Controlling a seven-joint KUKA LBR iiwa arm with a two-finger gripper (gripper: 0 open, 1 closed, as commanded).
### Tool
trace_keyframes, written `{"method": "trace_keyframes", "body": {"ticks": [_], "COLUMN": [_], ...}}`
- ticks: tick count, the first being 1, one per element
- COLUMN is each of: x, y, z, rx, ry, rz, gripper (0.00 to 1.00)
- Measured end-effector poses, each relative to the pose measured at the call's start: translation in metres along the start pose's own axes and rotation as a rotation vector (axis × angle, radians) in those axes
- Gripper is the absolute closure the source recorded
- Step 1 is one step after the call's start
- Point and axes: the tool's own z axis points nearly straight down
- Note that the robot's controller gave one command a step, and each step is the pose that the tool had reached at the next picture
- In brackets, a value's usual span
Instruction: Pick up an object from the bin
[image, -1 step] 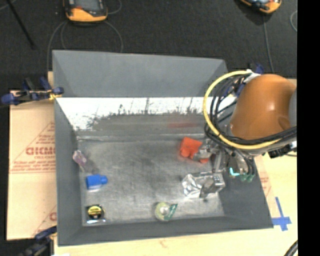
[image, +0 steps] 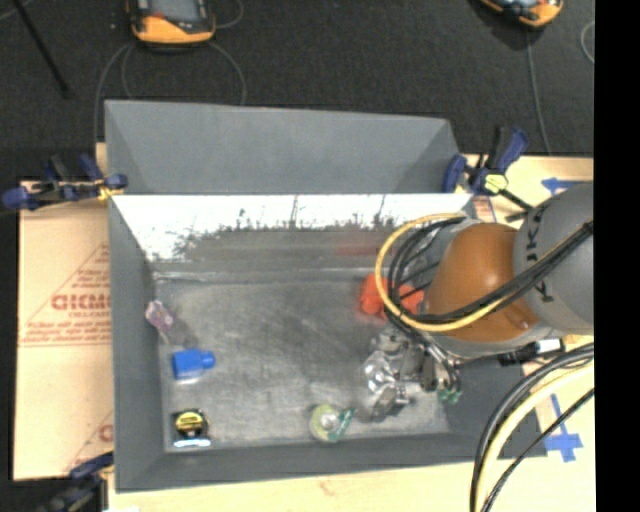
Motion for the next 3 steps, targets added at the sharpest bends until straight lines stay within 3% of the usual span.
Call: {"method": "trace_keyframes", "body": {"ticks": [1,2,3], "x": [-0.008,-0.009,-0.033], "y": [-0.033,-0.035,-0.078], "z": [0.017,0.016,-0.051], "rx": [-0.011,-0.01,-0.022], "ry": [0.008,0.006,0.021], "rz": [0.053,0.052,-0.074], "gripper": [0.0,1.0,1.0]}}
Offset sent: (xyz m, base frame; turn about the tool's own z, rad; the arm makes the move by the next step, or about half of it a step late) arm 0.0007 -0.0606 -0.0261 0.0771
